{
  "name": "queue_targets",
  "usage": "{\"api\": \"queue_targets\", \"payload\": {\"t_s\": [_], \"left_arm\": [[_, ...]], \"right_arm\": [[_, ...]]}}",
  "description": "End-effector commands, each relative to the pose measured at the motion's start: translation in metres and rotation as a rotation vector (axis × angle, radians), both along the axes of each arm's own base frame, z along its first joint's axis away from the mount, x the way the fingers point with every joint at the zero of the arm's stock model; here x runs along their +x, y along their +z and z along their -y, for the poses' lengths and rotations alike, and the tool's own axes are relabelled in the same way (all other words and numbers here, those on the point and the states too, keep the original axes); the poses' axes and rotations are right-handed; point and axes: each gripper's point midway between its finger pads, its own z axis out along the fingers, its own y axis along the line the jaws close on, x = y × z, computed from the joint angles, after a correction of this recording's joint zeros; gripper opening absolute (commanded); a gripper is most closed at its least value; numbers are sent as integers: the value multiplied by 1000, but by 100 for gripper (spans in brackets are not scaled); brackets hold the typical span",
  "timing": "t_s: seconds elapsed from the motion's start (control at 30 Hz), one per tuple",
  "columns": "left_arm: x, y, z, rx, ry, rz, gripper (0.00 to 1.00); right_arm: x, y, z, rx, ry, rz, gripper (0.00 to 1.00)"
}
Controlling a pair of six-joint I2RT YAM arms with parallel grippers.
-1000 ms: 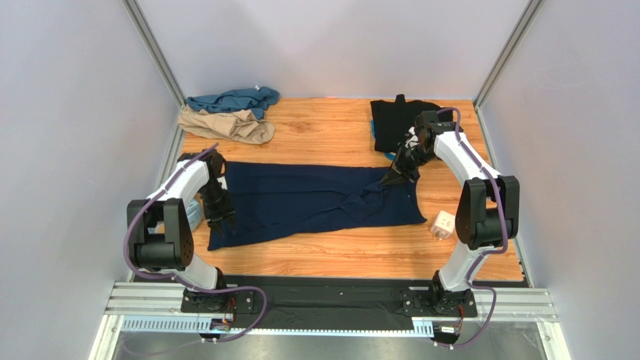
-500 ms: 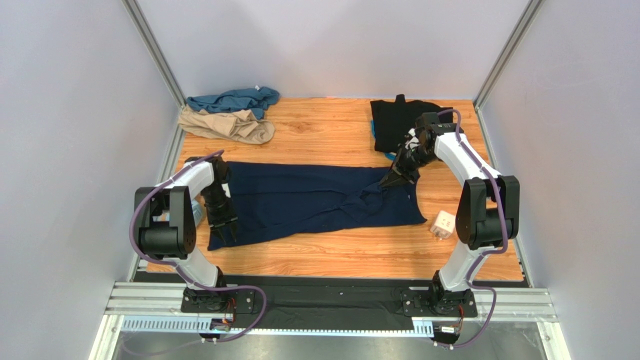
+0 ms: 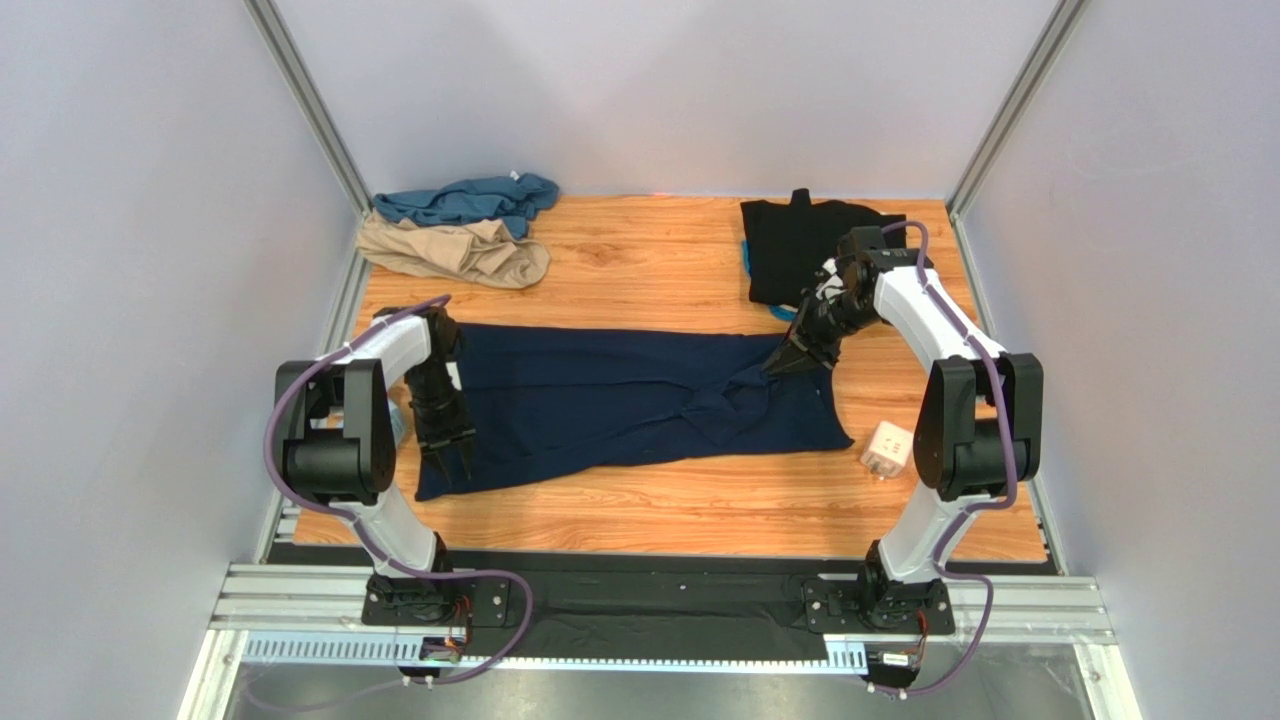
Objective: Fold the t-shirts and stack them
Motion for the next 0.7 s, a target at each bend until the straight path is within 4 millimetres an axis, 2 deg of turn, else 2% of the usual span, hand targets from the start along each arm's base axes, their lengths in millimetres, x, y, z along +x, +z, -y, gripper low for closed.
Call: {"api": "queue_targets", "payload": {"t_s": [0.0,0.47,0.57,0.67], "left_arm": [[7,2,0,6,-8,17,40],[7,-6,4,-18,-27,-16,37],[7,-7,5,-20,-26,-21,33],[7,-9,6,-24,-24,-24,20]], "right_arm": [[3,17,-1,25,5,68,0],[3,14,0,28,-3,58,0],[3,15,-1,32,-6,59,0],[5,15,0,34,-11,59,0]]}}
